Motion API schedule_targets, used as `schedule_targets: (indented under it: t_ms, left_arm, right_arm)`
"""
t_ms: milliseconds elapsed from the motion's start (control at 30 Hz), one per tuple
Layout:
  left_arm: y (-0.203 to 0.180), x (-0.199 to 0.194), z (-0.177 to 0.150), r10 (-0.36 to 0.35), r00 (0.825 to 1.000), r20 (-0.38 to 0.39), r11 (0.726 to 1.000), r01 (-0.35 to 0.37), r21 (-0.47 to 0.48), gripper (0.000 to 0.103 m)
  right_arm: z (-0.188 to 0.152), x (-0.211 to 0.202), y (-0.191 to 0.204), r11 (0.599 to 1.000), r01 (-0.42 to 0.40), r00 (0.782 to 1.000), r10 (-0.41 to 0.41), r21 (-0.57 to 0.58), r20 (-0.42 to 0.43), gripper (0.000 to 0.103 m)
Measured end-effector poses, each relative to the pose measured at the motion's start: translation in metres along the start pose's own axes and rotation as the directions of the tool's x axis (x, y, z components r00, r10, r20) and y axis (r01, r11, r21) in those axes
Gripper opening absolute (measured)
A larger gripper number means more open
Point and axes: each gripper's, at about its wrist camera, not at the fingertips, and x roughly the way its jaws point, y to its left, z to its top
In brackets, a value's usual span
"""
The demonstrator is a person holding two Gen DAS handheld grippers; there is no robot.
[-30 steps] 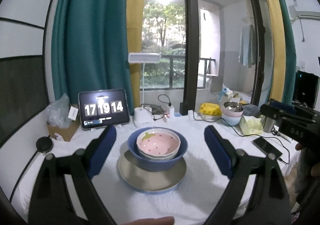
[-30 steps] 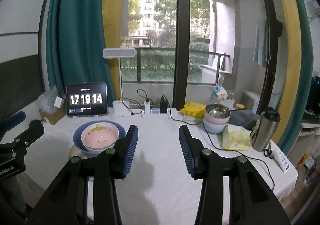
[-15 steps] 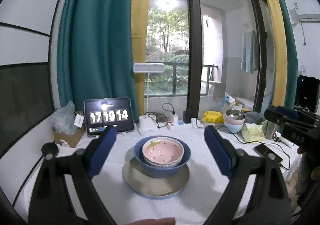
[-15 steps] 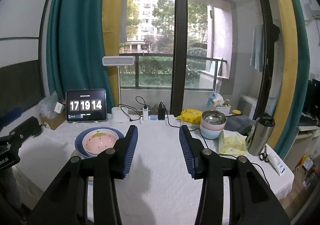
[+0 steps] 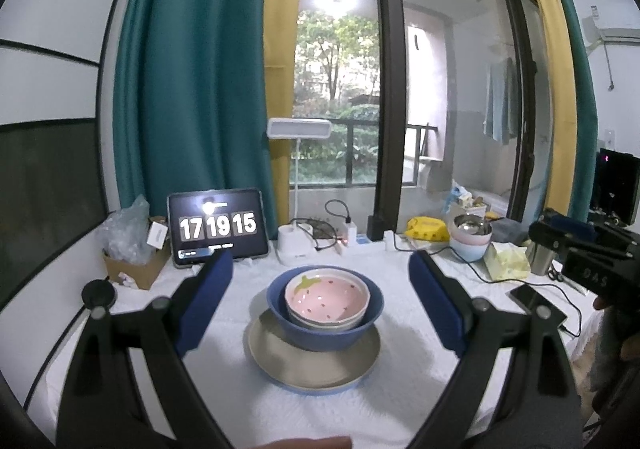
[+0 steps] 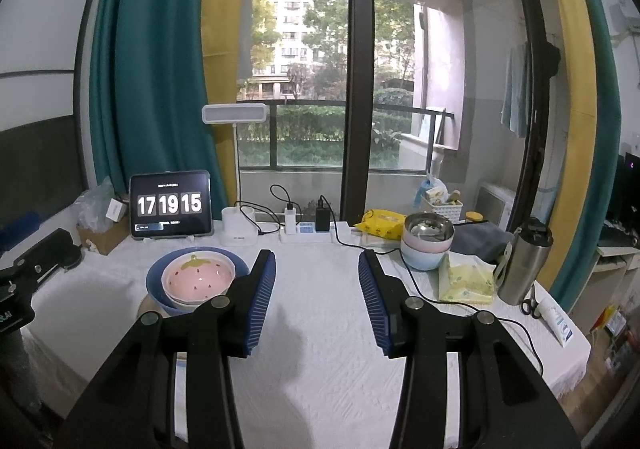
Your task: Organize plates and bowls
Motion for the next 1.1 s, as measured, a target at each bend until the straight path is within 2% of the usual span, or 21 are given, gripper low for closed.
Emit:
schedule_targets:
  t_ms: [1100]
  left_arm:
    - [0.0008, 0.0045, -0.0025, -0.005, 1.000, -0.022, 1.000, 0.005, -0.004, 0.091]
  right_arm:
    - [-0.0016, 0.0017, -0.0052, 1.000, -0.001, 1.000, 0.001, 0.009, -0.010, 0.046]
